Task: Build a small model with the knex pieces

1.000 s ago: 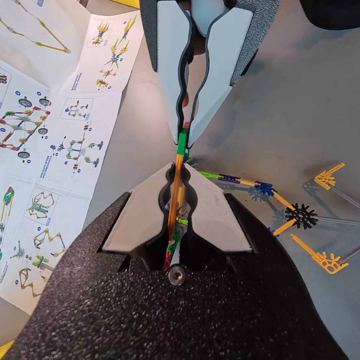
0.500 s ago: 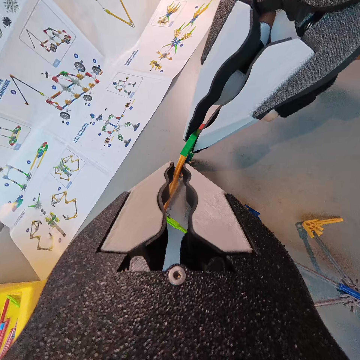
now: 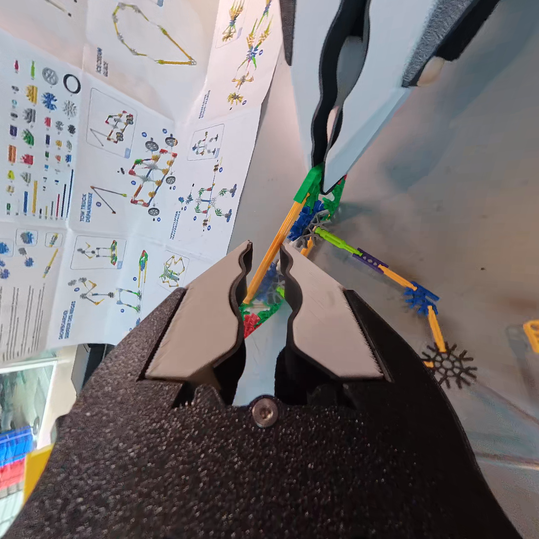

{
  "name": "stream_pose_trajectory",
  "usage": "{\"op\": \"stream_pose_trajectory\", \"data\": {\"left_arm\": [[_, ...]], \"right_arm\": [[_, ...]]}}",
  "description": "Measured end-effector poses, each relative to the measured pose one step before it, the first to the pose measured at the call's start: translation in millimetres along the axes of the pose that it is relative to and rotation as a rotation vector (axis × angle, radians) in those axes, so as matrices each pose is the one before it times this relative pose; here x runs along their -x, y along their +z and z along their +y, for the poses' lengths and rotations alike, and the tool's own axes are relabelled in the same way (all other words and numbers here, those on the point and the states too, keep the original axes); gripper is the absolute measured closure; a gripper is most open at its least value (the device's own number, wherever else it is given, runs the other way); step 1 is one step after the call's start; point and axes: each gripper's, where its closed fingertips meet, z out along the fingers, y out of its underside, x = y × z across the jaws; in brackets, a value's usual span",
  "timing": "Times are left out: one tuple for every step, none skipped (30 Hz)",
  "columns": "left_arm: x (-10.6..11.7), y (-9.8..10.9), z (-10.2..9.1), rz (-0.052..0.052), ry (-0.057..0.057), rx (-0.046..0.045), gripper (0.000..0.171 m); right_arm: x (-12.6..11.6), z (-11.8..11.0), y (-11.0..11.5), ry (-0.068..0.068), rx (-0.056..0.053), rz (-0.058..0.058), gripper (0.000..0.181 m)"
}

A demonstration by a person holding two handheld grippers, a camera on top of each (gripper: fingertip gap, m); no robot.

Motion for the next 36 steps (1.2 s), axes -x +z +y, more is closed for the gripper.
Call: {"op": "stream_pose_trajectory", "data": {"left_arm": [[-2.23,-0.87,2.1,0.0177,0.0355,0.00823,0.153],[-2.44,0.45,4.39,0.0215,0.0189,0.02224,0.151],[-4.63,1.02,5.99,0.0364,0.0117,0.02992,0.153],[-3.47,1.15,5.98,0.0244,0.0115,0.02961,0.156],[-0.41,0.37,3.27,0.0025,0.0041,0.01594,0.16],[-1.15,-0.82,0.22,0.0073,-0.0066,0.00252,0.162],[-0.35,-0.94,-0.06,0.0052,-0.0138,0.00609,0.163],[1.98,-0.53,-0.51,-0.0112,-0.0215,0.00386,0.163],[3.18,0.14,-1.18,-0.0207,-0.0267,0.00034,0.164],[2.33,0.65,-1.14,-0.0181,-0.0265,0.00201,0.164],[1.92,0.89,-1.03,-0.0226,-0.0171,0.00576,0.164],[1.71,1.3,-0.88,-0.0312,0.0007,0.01128,0.164],[0.64,1.75,-0.24,-0.034,0.0144,0.01976,0.164],[-0.35,1.92,0.18,-0.0327,0.0168,0.02664,0.165],[-1.34,2.12,0.44,-0.0258,0.0115,0.02707,0.165],[-1.52,1.7,0.27,-0.0176,0.0053,0.02118,0.165],[-0.6,0.69,-0.1,-0.0152,0.0017,0.01317,0.165],[0.27,0.04,-0.32,-0.0107,-0.0067,0.00845,0.165],[0.63,-0.38,-0.64,-0.0062,-0.014,0.00359,0.165],[1.1,-0.68,-0.81,-0.0068,-0.0161,-0.00026,0.165],[0.82,-0.58,-0.55,-0.0057,-0.013,-0.00097,0.165],[0.34,-0.27,-0.5,-0.0034,-0.0076,-0.00323,0.165],[-0.22,0.09,-0.15,-0.001,-0.0123,-0.00422,0.165],[-0.47,0.08,-0.2,0.0002,-0.011,-0.00465,0.165],[0.07,-0.39,-0.55,-0.0065,0.0018,-0.00657,0.166],[0.85,-0.64,-0.52,-0.0156,0.0141,-0.00498,0.166],[1.15,-0.66,-0.78,-0.0223,0.0238,-0.00546,0.166],[1.31,-0.68,-0.81,-0.0271,0.0284,-0.00561,0.166],[1.35,-0.36,-0.74,-0.0288,0.0303,-0.00588,0.165],[0.97,-0.41,-1.5,-0.0276,0.0321,-0.01269,0.165],[0.47,-0.42,-1.9,-0.0241,0.0294,-0.01653,0.168],[0.54,0.54,-0.24,-0.0215,0.0238,-0.00712,0.168],[-0.06,1.44,1.45,-0.0135,0.0184,0.00319,0.168],[-0.7,1.46,1.32,-0.0038,0.0076,0.0028,0.168],[-0.32,0.56,0.42,-0.0011,-0.0046,-0.0014,0.168],[-0.62,0.07,0.16,0.0059,-0.0118,-0.001,0.168]], "right_arm": [[3.16,-0.82,-0.66,-0.0274,-0.0004,-0.0118,0.176],[2.8,-1.29,-0.74,-0.0279,-0.0039,-0.0088,0.176],[1.7,-0.51,-0.69,-0.0289,0.0011,-0.0037,0.176],[0.69,-0.04,-0.71,-0.025,0.0035,0.0011,0.176],[-1.69,0.26,-0.6,-0.0078,0.0047,0.012,0.176],[-0.66,0.53,-0.14,0.0095,0.0048,0.0017,0.176],[0.08,0.22,0.26,0.0196,0.0008,-0.0057,0.176],[-2.42,0.15,0.34,0.0284,-0.0006,0.0083,0.176],[-3.42,0.8,0.3,0.0256,0.0025,0.0134,0.176],[-3.22,1.06,0.3,0.0282,0.005,0.0108,0.176],[-3.52,0.34,0.15,0.0323,-0.0011,0.0144,0.175],[-2.91,0.57,0.31,0.0259,-0.001,0.0127,0.175],[-2.69,0.97,0.7,0.0243,0.0021,0.0153,0.175],[-2.6,1.05,0.85,0.0191,0.0022,0.0174,0.175],[-2.52,1.18,0.78,0.0156,0.0037,0.0165,0.174],[-1.55,0.63,0.48,0.0148,0.002,0.0087,0.174],[-1.6,0.23,0.07,0.0175,-0.0011,0.0069,0.174],[-1.16,-0.45,-0.01,0.0169,-0.0047,0.0039,0.174],[-1.43,-0.55,-0.15,0.0098,-0.0034,0.0092,0.173],[-1.33,-0.88,-0.22,0.0038,-0.0046,0.011,0.173],[-0.56,-0.62,-0.15,-0.0034,-0.0019,0.0091,0.173],[-1.21,-0.48,-0.18,-0.002,-0.002,0.0138,0.173],[-0.64,-0.39,-0.08,-0.0048,-0.0015,0.0084,0.173],[-0.94,0.2,0.21,-0.0042,-0.0003,0.0086,0.173],[-0.81,-0.14,0.1,0.0005,-0.0026,0.0085,0.173],[-0.33,-0.4,0.05,-0.0094,-0.0023,0.0063,0.173],[-0.97,-0.38,-0.32,-0.0079,-0.0014,0.0127,0.173],[-0.67,-0.92,-0.46,-0.0087,-0.0021,0.0116,0.172],[-0.61,-0.57,-0.32,-0.0147,-0.0014,0.0101,0.172],[-0.68,-0.2,-0.22,-0.0025,-0.0008,0.007,0.172],[-0.65,0.66,0.22,-0.0041,0.0043,0.0046,0.172],[0.19,-0.04,0.11,-0.0099,-0.0029,0.0009,0.173],[0.88,0.4,0.4,-0.0074,0.0024,-0.0005,0.173],[0.58,0.34,0.43,-0.0069,0.0028,0.0032,0.173],[-0.11,-0.4,0.03,-0.0021,-0.0031,0.0041,0.173],[-0.45,-0.53,-0.3,0.0053,-0.0033,0.0015,0.173]]}}
